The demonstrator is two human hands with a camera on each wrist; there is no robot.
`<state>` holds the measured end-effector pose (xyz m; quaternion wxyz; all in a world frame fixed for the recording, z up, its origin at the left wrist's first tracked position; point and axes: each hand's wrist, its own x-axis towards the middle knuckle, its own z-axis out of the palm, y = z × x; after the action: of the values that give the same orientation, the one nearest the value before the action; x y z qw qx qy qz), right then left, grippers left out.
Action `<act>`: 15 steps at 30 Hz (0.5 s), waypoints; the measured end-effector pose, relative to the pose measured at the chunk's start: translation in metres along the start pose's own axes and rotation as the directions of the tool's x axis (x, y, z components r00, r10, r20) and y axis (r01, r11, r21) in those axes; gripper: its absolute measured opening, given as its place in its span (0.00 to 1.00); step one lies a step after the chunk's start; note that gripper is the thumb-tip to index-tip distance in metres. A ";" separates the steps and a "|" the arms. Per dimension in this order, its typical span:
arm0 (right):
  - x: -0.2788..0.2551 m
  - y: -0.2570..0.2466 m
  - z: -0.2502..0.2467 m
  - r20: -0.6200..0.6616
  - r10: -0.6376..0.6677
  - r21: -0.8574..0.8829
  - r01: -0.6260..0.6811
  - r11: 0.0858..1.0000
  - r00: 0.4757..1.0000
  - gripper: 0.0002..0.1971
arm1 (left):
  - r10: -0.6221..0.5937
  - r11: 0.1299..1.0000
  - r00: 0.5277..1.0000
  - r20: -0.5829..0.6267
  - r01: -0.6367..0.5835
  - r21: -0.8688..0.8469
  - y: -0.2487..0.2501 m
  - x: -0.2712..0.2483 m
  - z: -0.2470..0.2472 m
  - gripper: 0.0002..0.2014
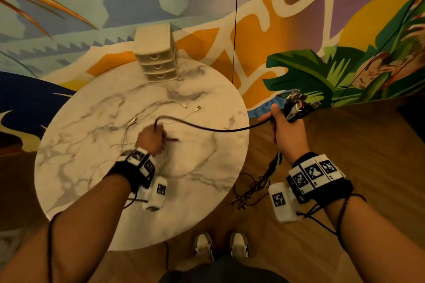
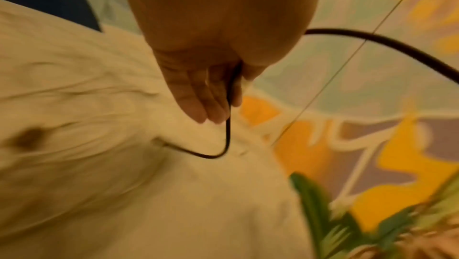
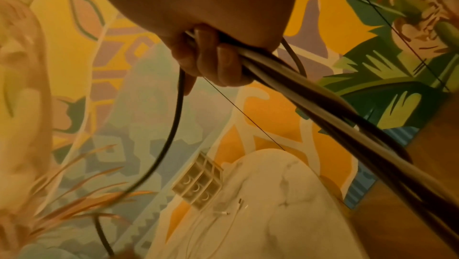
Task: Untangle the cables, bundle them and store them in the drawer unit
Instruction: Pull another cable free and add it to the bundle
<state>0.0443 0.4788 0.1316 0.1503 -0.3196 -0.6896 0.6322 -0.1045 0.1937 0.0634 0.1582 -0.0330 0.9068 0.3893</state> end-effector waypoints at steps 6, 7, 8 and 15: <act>0.010 -0.007 -0.026 -0.060 -0.033 0.074 0.038 0.997 0.998 0.22 | 0.410 0.891 0.910 -0.060 -0.413 -0.189 0.137 -0.051 -0.013 0.22; 0.009 -0.008 -0.028 -0.066 -0.047 0.090 0.053 0.994 0.997 0.22 | 0.438 0.884 0.899 -0.012 -0.433 -0.177 0.142 -0.057 -0.010 0.22; 0.011 -0.008 -0.032 -0.083 -0.049 0.094 0.057 0.994 0.995 0.22 | 0.455 0.883 0.889 0.058 -0.443 -0.153 0.147 -0.063 -0.003 0.22; 0.023 -0.002 -0.072 -0.082 -0.041 0.038 0.044 0.998 0.996 0.26 | 0.338 0.849 0.767 0.546 -0.498 0.174 0.075 -0.068 0.113 0.14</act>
<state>0.0705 0.5490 0.1404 0.1982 -0.3272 -0.6768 0.6290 -0.0238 0.3230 0.0637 0.2965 0.2986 0.8681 0.2633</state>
